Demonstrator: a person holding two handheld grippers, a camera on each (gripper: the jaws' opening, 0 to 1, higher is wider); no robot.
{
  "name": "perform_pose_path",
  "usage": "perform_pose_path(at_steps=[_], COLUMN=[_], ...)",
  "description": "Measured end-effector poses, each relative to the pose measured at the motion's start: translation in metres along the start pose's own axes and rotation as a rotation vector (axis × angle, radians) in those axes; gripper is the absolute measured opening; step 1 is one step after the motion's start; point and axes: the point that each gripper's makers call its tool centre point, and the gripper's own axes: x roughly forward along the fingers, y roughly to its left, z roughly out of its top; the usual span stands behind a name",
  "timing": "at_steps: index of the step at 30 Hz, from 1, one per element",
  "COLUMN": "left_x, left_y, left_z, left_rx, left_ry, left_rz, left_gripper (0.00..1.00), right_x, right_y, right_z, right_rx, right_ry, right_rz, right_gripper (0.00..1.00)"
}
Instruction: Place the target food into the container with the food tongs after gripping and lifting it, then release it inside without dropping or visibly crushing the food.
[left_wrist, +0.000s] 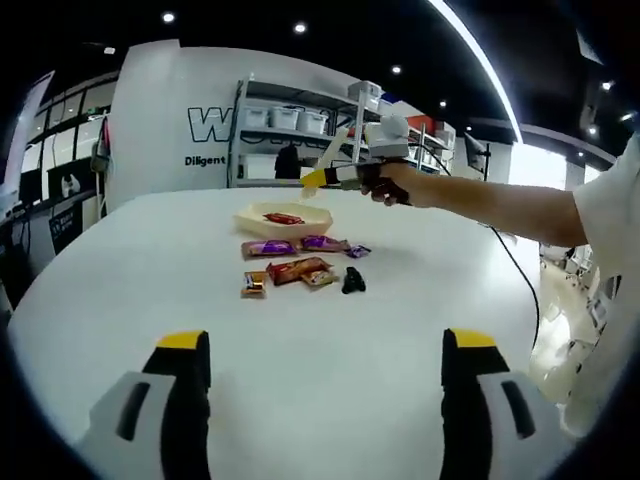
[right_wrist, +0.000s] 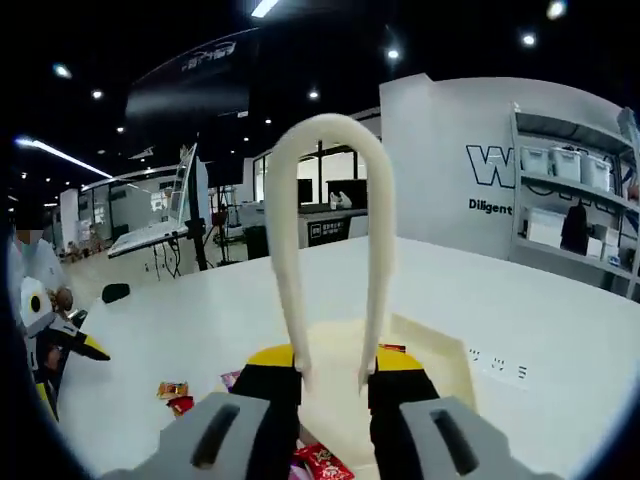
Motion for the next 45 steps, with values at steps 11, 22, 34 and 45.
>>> perform_pose_path(at_steps=[11,22,34,45], left_x=[-0.002,-0.010,-0.024,-0.031], left_y=[-0.024,-0.040,-0.045,-0.040], left_z=[0.000,0.003,0.003,0.003], left_rx=[-0.005,-0.009,0.010,0.005], left_ry=[-0.006,-0.018,-0.026,-0.034], left_rz=[-0.046,-0.069,-0.061,-0.050], left_gripper=[0.94,0.94,0.93,0.93], right_x=[-0.031,-0.047,-0.044,-0.052], right_y=[0.063,0.114,0.151,0.160], right_z=[-0.011,-0.040,-0.070,-0.092], right_rx=[-0.014,-0.064,-0.004,0.012], right_ry=[0.006,0.046,0.077,0.135], right_rz=[0.091,0.156,0.215,0.220], right_gripper=[0.18,0.18,0.17,0.17])
